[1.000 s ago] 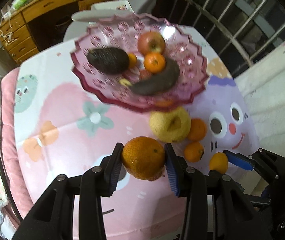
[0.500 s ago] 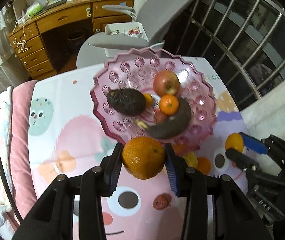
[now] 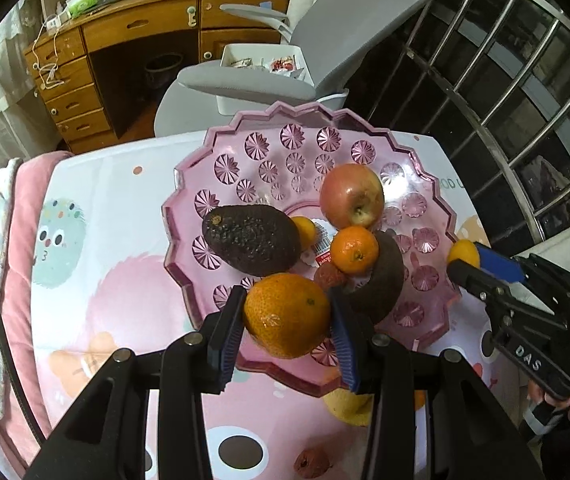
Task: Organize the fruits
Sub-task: 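Lower both oranges into the bowl and open both tools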
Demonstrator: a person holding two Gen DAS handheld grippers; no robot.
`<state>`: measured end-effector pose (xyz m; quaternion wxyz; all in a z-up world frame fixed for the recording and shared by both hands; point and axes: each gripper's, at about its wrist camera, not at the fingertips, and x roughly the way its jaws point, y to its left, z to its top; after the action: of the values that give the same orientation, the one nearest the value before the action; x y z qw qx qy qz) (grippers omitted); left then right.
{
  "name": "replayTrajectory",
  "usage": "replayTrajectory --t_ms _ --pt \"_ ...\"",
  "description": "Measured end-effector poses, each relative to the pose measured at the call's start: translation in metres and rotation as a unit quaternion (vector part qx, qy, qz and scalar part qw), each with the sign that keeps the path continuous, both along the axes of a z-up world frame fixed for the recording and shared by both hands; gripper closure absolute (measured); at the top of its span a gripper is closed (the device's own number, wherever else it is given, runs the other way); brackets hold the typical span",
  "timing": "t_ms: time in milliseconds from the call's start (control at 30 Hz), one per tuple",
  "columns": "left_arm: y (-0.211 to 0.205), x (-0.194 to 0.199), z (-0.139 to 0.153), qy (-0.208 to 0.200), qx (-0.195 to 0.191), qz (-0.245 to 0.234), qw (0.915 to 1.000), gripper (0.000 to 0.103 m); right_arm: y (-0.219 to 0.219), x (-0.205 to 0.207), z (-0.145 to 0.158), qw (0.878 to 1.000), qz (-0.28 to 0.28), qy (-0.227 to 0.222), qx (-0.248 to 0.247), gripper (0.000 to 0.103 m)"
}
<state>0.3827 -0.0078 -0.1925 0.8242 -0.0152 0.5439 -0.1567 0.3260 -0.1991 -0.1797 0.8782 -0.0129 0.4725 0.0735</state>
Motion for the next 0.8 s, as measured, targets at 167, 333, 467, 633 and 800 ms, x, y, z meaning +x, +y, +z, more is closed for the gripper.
replayTrajectory --t_ms 167,333,467,633,800 --pt "-0.003 0.004 -0.006 0.011 -0.002 0.003 0.9999 0.063 -0.005 0.013 -0.005 1.0 0.001 -0.001 0.002 0.069" --pt "-0.004 0.003 -0.003 0.013 -0.011 0.007 0.9998 0.045 -0.012 0.02 -0.005 1.0 -0.019 0.004 0.018 0.055" --pt "-0.001 -0.005 0.004 0.011 -0.015 0.007 0.9998 0.044 -0.013 0.013 0.002 0.999 -0.03 -0.002 0.016 0.053" --pt "0.006 -0.022 0.013 0.008 -0.026 0.002 0.9996 0.041 -0.009 -0.002 0.011 0.999 -0.045 -0.003 0.017 0.052" --pt "0.018 -0.048 0.023 0.007 -0.034 -0.005 0.9994 0.041 -0.001 -0.025 0.022 0.998 -0.056 -0.006 0.014 0.05"
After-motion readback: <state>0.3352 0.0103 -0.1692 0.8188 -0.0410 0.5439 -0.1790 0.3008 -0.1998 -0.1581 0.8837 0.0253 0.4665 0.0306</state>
